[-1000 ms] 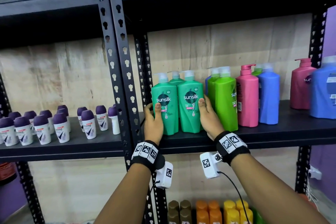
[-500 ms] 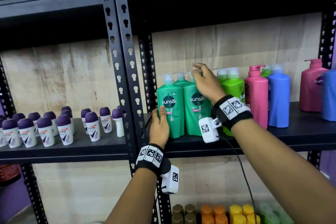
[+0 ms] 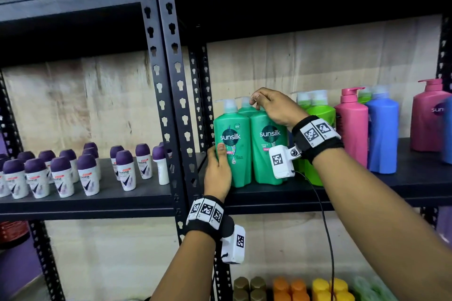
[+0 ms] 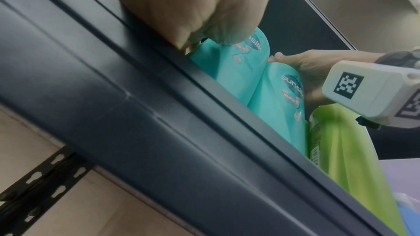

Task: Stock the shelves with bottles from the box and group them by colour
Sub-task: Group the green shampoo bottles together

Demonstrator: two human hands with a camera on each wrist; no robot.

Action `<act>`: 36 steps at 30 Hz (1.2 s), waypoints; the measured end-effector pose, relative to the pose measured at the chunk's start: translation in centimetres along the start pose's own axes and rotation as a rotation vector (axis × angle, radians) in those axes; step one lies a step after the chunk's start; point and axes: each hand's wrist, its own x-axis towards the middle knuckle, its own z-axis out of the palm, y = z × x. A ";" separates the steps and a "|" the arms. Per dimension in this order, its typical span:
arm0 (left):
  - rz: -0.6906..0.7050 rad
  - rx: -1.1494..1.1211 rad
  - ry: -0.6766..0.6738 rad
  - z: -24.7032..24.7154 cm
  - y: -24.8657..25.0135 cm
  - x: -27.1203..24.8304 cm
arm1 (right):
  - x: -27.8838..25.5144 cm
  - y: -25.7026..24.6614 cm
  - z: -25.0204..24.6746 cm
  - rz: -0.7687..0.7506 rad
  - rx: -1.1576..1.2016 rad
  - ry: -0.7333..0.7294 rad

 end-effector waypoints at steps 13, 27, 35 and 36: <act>0.002 0.004 -0.013 -0.1 0.1 -0.1 | 0.0 0.0 0.1 0.026 -0.001 0.000; 0.043 0.027 -0.064 0.1 1.0 -1.2 | -2.1 0.4 1.1 0.036 -0.040 0.128; 0.018 -0.016 -0.004 0.1 0.5 -0.5 | -6.7 3.7 6.1 0.235 0.204 0.365; 0.014 -0.017 0.018 0.2 0.4 -0.3 | -6.7 3.9 6.3 0.239 0.241 0.378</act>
